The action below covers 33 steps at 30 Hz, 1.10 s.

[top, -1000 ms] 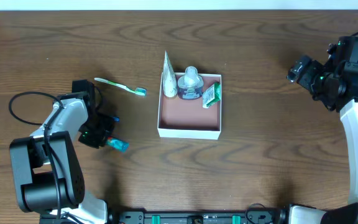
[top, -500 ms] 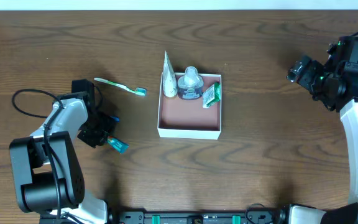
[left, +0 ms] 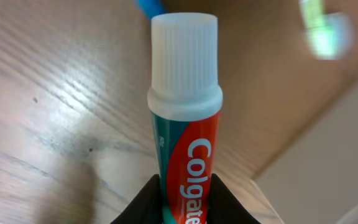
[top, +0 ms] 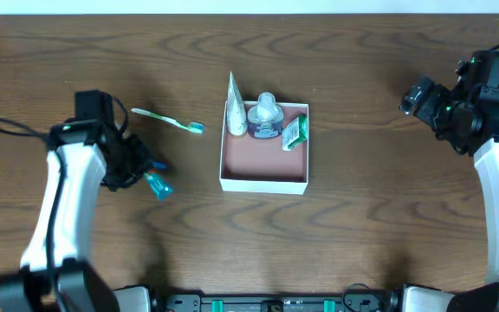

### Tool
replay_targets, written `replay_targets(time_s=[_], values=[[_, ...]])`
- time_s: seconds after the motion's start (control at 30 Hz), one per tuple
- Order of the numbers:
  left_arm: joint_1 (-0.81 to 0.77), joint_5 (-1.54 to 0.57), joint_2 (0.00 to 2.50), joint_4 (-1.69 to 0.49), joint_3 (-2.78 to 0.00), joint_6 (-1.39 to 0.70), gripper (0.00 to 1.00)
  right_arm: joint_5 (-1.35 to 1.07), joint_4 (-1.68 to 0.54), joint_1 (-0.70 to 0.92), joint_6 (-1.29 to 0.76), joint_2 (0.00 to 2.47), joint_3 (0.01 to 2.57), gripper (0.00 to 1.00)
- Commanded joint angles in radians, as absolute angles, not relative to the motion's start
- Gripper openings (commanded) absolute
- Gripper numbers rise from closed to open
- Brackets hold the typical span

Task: Pack container
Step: 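Carry the toothpaste tube with the left gripper over the box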

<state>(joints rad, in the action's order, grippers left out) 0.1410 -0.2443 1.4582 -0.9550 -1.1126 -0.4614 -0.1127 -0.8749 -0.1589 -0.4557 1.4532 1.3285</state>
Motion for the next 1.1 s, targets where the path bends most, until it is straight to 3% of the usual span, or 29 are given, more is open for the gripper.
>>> replay_targets(time_s=[0.0, 0.43, 0.77, 0.87, 0.97, 1.07], values=[[0.104, -0.254, 1.362, -0.968, -1.139, -0.402, 0.23, -0.109, -0.876, -0.163, -0.448, 1.453, 1.337, 0.99], [-0.229, -0.189, 1.182, -0.800, -1.139, -0.298, 0.23, -0.108, -0.876, -0.163, -0.448, 1.453, 1.337, 0.99], [-0.443, -0.167, 1.213, -0.543, -1.135, -0.020, 0.22, -0.108, -0.876, -0.163, -0.448, 1.453, 1.337, 0.99], [-0.472, -0.167, 1.233, -0.500, -1.135, 0.106, 0.19, -0.108, -0.876, -0.163, -0.448, 1.453, 1.337, 0.99], [-0.501, -0.167, 1.261, -0.488, -1.135, 0.233, 0.08, -0.109, -0.876, -0.163, -0.448, 1.453, 1.337, 0.99], [-0.531, -0.167, 1.299, -0.488, -1.135, 0.324, 0.08, -0.109, -0.876, -0.163, -0.448, 1.453, 1.337, 0.99]])
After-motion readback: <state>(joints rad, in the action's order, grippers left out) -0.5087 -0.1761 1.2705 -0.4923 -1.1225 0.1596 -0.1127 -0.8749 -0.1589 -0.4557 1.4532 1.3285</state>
